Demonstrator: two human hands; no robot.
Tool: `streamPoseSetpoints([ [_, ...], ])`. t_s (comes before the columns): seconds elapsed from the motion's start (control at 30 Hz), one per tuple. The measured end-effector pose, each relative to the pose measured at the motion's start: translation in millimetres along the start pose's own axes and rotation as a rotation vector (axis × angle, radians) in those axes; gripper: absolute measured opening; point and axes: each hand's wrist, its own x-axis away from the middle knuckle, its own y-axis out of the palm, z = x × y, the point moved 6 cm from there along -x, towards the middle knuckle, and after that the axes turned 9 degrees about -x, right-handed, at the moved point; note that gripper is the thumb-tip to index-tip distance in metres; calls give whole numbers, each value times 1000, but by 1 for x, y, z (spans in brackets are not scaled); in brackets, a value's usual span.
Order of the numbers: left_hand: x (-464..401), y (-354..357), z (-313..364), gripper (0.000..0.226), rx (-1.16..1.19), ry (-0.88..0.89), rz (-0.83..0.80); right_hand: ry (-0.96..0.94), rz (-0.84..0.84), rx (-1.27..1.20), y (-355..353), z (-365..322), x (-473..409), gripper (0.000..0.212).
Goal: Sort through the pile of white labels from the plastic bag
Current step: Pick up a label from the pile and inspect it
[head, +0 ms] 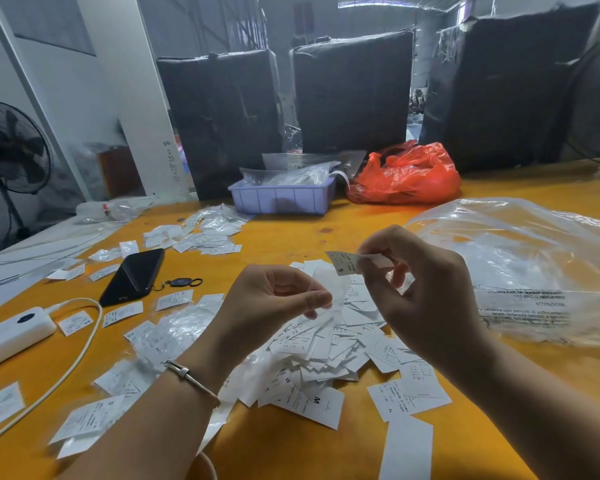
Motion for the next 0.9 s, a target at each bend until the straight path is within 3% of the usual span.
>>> streamPoseSetpoints([
  [0.63, -1, 0, -2, 24, -15, -5, -4, -21, -47, 22, 3, 0, 2, 4],
  [0.9, -1, 0, -3, 24, -14, -10, -4, -44, 37, -36, -5, -4, 0, 3],
])
